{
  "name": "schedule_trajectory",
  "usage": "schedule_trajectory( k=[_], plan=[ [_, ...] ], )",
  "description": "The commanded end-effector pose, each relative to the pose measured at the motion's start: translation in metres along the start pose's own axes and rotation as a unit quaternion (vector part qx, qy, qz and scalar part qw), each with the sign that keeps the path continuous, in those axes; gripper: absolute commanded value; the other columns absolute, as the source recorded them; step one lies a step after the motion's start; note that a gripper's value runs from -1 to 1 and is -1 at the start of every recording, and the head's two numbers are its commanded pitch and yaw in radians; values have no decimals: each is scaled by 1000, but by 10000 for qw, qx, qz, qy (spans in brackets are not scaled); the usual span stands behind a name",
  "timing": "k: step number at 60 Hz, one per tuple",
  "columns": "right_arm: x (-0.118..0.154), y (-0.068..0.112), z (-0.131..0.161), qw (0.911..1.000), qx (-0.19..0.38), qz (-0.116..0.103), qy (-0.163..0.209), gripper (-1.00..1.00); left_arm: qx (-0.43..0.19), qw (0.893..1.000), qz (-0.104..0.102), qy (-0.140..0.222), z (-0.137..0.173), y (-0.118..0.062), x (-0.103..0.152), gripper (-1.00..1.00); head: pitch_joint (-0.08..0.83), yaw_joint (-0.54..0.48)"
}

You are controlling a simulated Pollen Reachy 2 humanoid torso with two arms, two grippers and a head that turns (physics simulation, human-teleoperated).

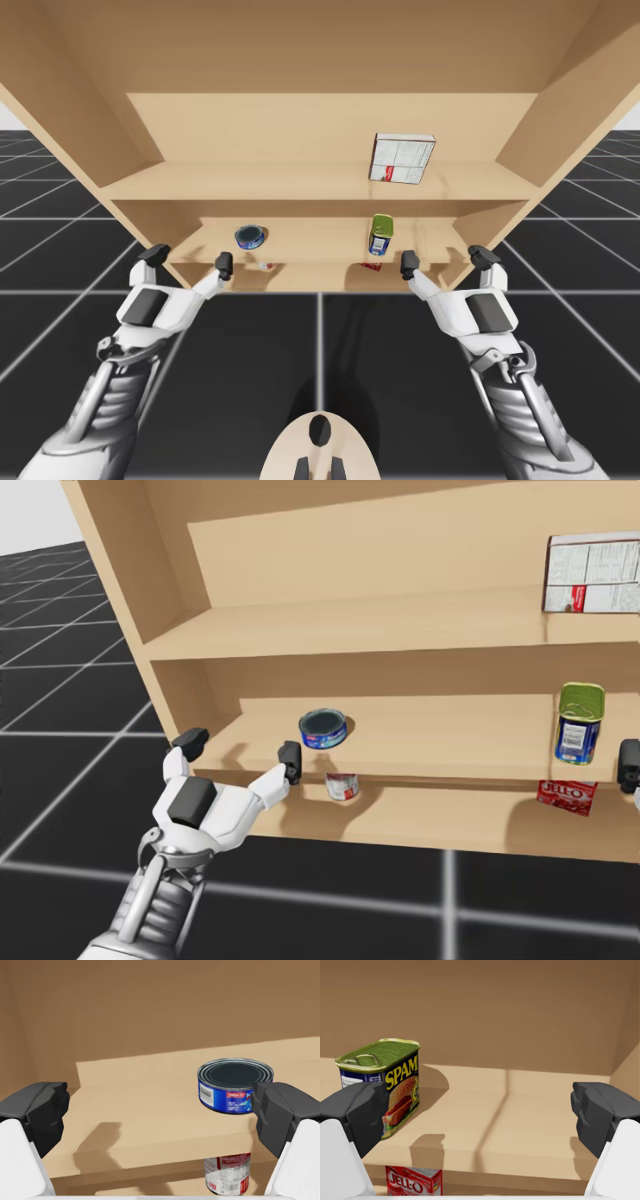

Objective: Look through the shelves, find the tuna can, and take it.

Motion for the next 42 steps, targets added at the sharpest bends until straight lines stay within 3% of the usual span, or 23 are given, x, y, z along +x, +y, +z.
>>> schedule_trajectory(
  k=[1, 4, 12, 20, 29, 42],
  plan=[
    [-1, 1, 0, 10000, -11, -63, 9, -1000, -154, 9996, 229, -112, 8, -13, 12, -1000, 442, 272],
    [-1, 1, 0, 10000, -24, -57, 0, -1000, -217, 9993, 301, -104, 11, -19, 19, -1000, 438, 267],
    [-3, 1, 0, 10000, -26, -46, 27, -1000, -315, 9992, 237, 90, 13, -43, 40, -1000, 436, 267],
    [-4, 1, -1, 10000, -22, -45, 29, -1000, -498, 9981, 341, 157, -1, -59, 43, -1000, 436, 278],
    [-3, -1, -1, 10000, -35, -67, 21, -1000, -488, 9973, 453, 310, -28, -73, 33, -1000, 437, 285],
    [-3, -3, -2, 10000, -52, -75, -6, -1000, -372, 9943, 734, 679, -68, -74, 7, -1000, 445, 278]
  ],
)
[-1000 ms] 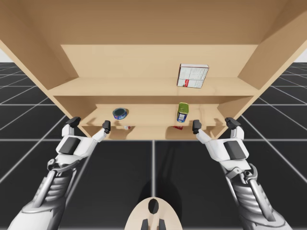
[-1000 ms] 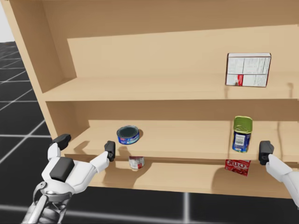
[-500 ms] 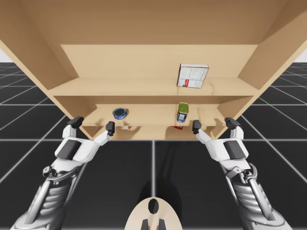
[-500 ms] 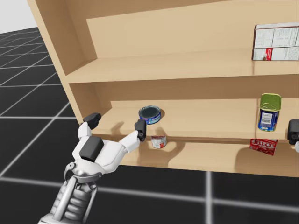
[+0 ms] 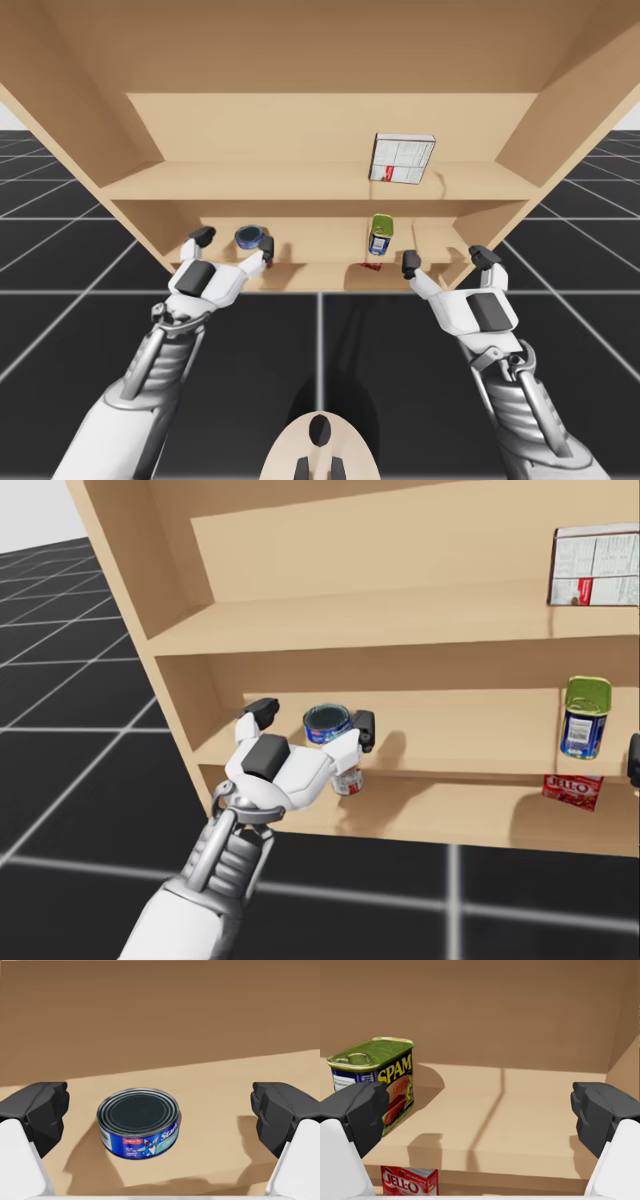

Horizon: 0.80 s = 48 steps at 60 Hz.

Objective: Look through the shelves, find the tuna can, and take it.

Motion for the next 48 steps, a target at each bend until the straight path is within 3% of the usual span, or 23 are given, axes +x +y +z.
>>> schedule_trajectory(
  k=[1, 19, 29, 31, 32, 33, 34, 48],
  plan=[
    [0, 1, 0, 10000, -22, -60, -12, -1000, 51, 9983, 491, 304, -32, -10, -21, -1000, 445, 277],
    [-1, -1, 0, 10000, -45, -61, -28, -1000, 57, 9952, 743, 637, -66, -7, -51, -1000, 455, 272],
    [-1, -2, 0, 10000, -43, -62, -34, -1000, 53, 9934, 860, 755, -70, -4, -60, -971, 457, 270],
    [-1, -1, 0, 10000, -44, -58, -32, -1000, 48, 9932, 894, 747, -70, -4, -61, 527, 459, 269],
    [-1, -1, -1, 10000, -43, -59, -31, -1000, 29, 9930, 914, 747, -69, -4, -61, 786, 459, 269],
    [-1, -1, -1, 10000, -42, -59, -30, -1000, 19, 9929, 925, 749, -69, -4, -61, 915, 459, 269],
    [-2, -1, -1, 10000, -39, -58, -28, -1000, 37, 9930, 911, 750, -69, -4, -61, 1000, 459, 269],
    [-3, -1, -1, 10000, -34, -52, -18, -1000, -67, 9938, 937, 591, -66, -5, -54, 1000, 460, 271]
  ],
)
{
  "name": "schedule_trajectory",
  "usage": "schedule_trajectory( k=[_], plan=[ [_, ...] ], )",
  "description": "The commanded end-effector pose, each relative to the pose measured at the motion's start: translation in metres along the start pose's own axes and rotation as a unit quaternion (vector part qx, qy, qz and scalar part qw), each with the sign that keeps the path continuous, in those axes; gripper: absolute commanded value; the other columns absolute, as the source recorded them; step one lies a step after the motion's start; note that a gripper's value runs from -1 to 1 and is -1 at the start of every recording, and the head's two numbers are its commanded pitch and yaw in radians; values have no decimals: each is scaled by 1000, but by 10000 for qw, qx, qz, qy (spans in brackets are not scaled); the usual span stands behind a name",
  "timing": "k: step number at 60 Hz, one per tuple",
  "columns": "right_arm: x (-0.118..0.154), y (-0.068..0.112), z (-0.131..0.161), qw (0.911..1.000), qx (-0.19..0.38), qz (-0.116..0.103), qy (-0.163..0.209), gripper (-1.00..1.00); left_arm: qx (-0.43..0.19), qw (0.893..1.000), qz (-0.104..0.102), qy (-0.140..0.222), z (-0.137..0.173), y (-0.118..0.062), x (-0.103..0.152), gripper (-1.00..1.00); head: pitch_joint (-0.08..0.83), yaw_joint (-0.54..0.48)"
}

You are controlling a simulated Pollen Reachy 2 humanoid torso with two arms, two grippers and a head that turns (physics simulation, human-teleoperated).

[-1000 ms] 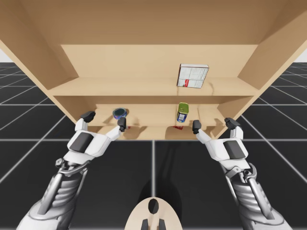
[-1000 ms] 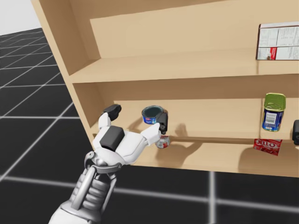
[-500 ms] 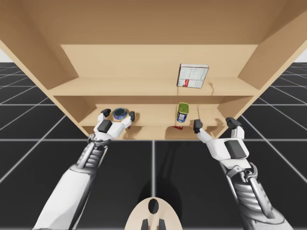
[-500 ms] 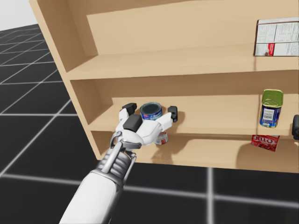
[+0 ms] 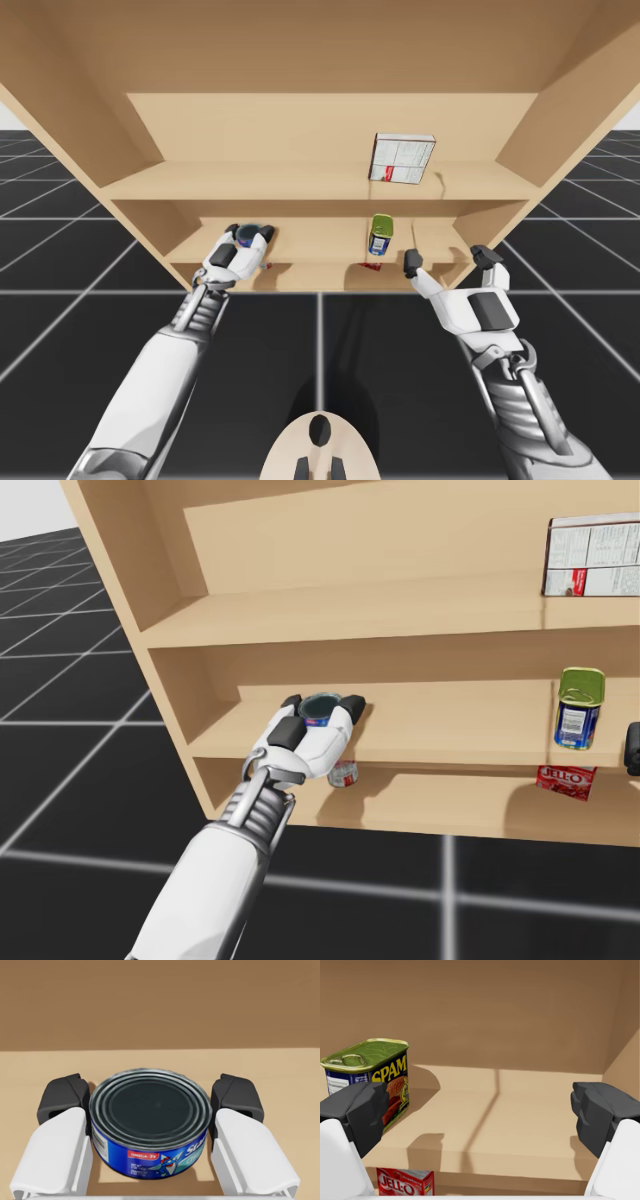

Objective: Look through the shelves, find the tuna can, and take it.

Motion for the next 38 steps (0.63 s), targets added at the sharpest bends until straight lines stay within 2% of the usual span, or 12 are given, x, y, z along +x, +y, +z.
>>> schedule_trajectory(
  k=[1, 14, 28, 38],
  plan=[
    [-1, 2, 0, 10000, -7, -50, 12, -1000, -186, 9993, 319, 104, 4, -17, -12, 1000, 459, 272],
    [-1, 2, 0, 10000, -15, -43, -2, -1000, -308, 9975, 121, -631, 37, -23, 28, 1000, 457, 271],
    [-2, 2, 0, 10000, -42, 21, 1, -1000, -399, 9963, -35, -765, 78, -31, 37, 1000, 454, 267],
    [-1, 2, 1, 10000, -45, -5, 42, -1000, -381, 9959, -81, -812, 127, -36, 37, 1000, 459, 258]
  ],
)
